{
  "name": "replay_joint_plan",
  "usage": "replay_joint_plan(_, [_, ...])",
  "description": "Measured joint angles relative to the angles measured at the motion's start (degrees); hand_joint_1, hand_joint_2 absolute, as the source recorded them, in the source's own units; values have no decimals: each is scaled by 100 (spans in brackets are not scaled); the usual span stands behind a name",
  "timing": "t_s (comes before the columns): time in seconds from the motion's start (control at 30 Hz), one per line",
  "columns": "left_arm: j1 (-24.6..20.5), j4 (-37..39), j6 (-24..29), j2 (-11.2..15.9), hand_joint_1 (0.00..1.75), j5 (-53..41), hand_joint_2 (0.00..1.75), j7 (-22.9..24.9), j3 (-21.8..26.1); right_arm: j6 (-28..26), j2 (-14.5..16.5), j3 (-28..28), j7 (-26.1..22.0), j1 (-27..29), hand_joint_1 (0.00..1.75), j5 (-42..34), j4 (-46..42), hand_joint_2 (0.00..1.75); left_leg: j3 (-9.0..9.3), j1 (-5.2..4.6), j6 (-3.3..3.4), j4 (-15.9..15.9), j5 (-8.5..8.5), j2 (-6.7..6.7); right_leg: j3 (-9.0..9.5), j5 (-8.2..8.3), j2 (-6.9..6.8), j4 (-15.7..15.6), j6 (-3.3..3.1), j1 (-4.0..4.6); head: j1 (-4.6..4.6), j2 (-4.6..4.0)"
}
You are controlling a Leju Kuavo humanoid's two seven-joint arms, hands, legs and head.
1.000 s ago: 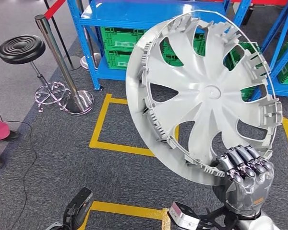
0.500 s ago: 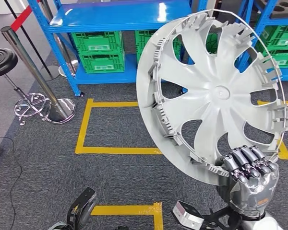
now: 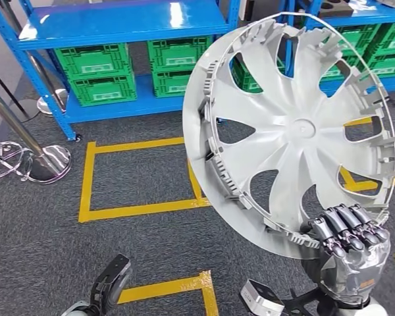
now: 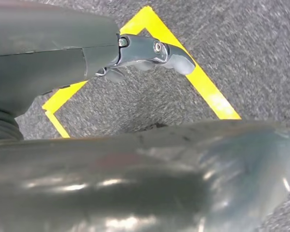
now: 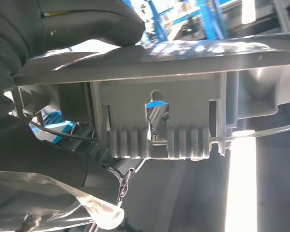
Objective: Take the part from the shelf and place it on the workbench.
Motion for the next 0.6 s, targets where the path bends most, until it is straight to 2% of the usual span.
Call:
replay_joint_plan(0.03, [-4,10,-8,-15,0,-8,0,-1,6,0,0,-9,-1,18,175,1,0,175,-3,0,-6,4,2,67,185,145,-35,-271,-1,1,1,0])
replay_joint_plan(0.07, [-10,17,-13,-30,0,-12,0,-2,10,0,0,-19,-2,29,175,1,-1,175,-2,-2,-15,10,3,132,460,325,-119,-705,-12,5,1,0])
replay_joint_plan(0.13, [-19,28,-15,-51,0,-18,0,-3,19,0,0,-41,-1,31,175,1,-5,175,-5,-30,-60,31,3,242,903,552,-321,-1471,-67,32,-3,0])
replay_joint_plan(0.17, [-23,33,-15,-54,0,-21,0,-3,21,0,0,-51,-1,33,175,0,-9,175,-8,-44,-91,40,9,288,995,588,-371,-1642,-100,44,-7,0])
replay_joint_plan(0.2, [-27,39,-16,-55,0,-24,0,-4,23,-1,0,-61,-1,37,175,0,-12,175,-12,-55,-123,46,19,333,989,590,-356,-1672,-133,56,-11,0])
replay_joint_plan(0.23, [-34,45,-18,-56,0,-31,0,-4,24,-1,0,-70,-2,46,175,1,-16,175,-11,-53,-152,48,29,382,963,616,-289,-1670,-165,54,-14,0])
replay_joint_plan(0.27, [-46,50,-34,-58,0,-49,0,-4,26,0,0,-81,-7,55,175,1,-21,175,-14,-42,-189,63,13,372,954,639,-235,-1672,-200,43,-14,0])
replay_joint_plan(0.33, [-70,58,-126,-57,0,-118,0,-10,25,1,5,-107,-35,64,175,1,-31,175,-102,-17,-252,315,-196,161,944,689,-133,-1688,-273,16,-20,0])
replay_joint_plan(0.4, [-90,102,-296,-40,0,-181,0,-36,25,-1,15,-134,-83,68,175,1,-34,175,-374,-4,-286,1018,-610,-109,935,719,-27,-1690,-317,7,-30,0])
replay_joint_plan(0.43, [-103,151,-384,-31,0,-202,0,-68,31,-1,21,-149,-112,77,175,1,-34,175,-528,-4,-291,1414,-783,-160,923,726,39,-1687,-325,10,-33,0])
replay_joint_plan(0.47, [-121,214,-464,-25,0,-226,0,-108,39,-1,29,-166,-144,91,175,1,-33,175,-629,-5,-291,1683,-864,-182,915,732,110,-1681,-330,15,-32,0])
replay_joint_plan(0.5, [-145,279,-525,-25,0,-252,0,-153,51,0,38,-186,-178,110,175,1,-33,175,-642,-6,-283,1750,-830,-193,910,735,183,-1673,-331,19,-32,0])
replay_joint_plan(0.53, [-175,341,-566,-29,0,-280,0,-191,65,1,46,-207,-207,129,175,1,-33,175,-546,-6,-265,1571,-679,-213,910,737,259,-1662,-330,21,-32,0])
replay_joint_plan(0.57, [-205,394,-592,-34,0,-301,0,-215,83,1,54,-230,-232,144,175,0,-33,175,-367,-6,-238,1198,-457,-271,911,736,333,-1651,-327,22,-32,0])
replay_joint_plan(0.6, [-235,445,-609,-37,0,-314,0,-231,102,1,61,-251,-251,156,175,0,-33,175,-172,0,-200,796,-279,-411,905,737,400,-1640,-320,19,-28,0])
